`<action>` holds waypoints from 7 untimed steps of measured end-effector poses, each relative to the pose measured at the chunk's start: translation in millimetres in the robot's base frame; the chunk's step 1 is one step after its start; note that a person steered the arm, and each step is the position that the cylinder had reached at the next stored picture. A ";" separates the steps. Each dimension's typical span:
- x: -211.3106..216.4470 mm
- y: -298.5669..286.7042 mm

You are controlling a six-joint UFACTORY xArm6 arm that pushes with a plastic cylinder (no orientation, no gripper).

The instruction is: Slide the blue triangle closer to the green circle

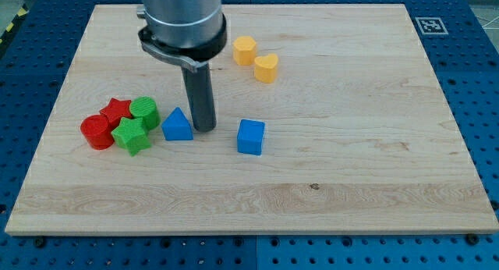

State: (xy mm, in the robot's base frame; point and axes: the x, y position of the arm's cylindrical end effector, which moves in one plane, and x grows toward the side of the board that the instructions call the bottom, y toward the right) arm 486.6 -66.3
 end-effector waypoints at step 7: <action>-0.9 -36.5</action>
State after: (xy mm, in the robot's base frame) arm 485.7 -102.8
